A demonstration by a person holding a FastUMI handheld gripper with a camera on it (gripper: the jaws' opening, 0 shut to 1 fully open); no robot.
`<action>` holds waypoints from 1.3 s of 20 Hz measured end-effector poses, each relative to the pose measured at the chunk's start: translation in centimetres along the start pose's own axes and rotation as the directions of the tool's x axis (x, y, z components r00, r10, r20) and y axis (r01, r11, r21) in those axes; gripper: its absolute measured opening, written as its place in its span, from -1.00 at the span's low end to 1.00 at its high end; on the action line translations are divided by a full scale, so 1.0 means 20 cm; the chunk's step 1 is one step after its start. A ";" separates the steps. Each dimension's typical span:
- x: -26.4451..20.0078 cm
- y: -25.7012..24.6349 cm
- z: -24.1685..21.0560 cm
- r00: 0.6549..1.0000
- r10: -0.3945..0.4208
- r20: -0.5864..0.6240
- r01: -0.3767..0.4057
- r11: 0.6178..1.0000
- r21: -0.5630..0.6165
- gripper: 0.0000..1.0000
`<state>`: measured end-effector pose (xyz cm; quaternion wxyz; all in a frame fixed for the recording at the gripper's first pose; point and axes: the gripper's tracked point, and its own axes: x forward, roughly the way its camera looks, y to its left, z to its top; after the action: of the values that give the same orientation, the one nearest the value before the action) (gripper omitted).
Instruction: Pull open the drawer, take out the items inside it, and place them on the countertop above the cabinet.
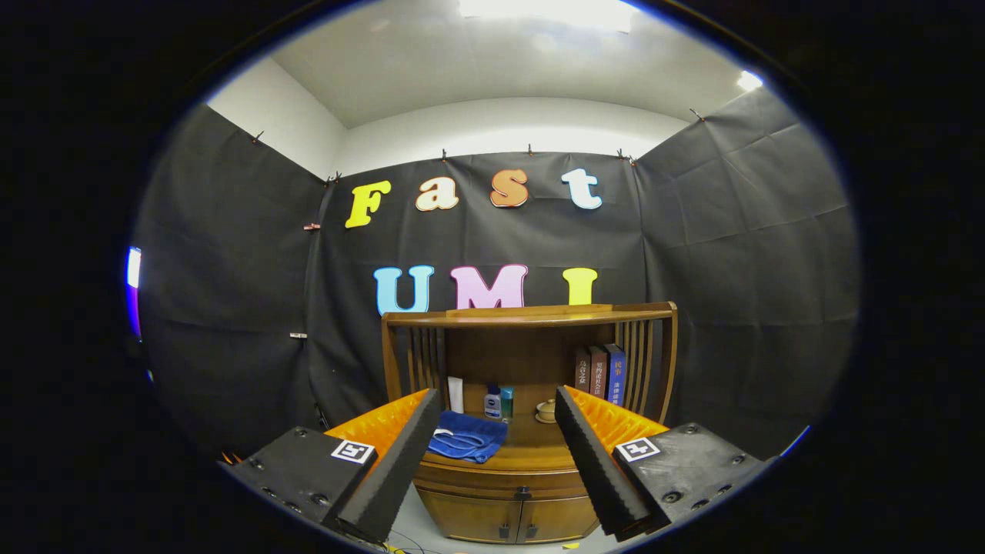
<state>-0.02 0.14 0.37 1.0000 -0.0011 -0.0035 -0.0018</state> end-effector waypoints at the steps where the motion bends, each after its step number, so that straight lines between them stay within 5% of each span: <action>1: 0.01 0.00 0.00 1.000 0.001 -0.002 -0.001 1.000 -0.001 0.96; 15: 0.08 -0.01 -0.14 1.000 0.008 -0.014 -0.008 1.000 -0.009 0.96; 26: 0.34 -0.14 -0.86 0.993 -0.022 -0.120 0.033 0.995 0.093 0.96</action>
<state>6.86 -2.68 -16.68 0.9972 0.0465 0.0558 -0.0156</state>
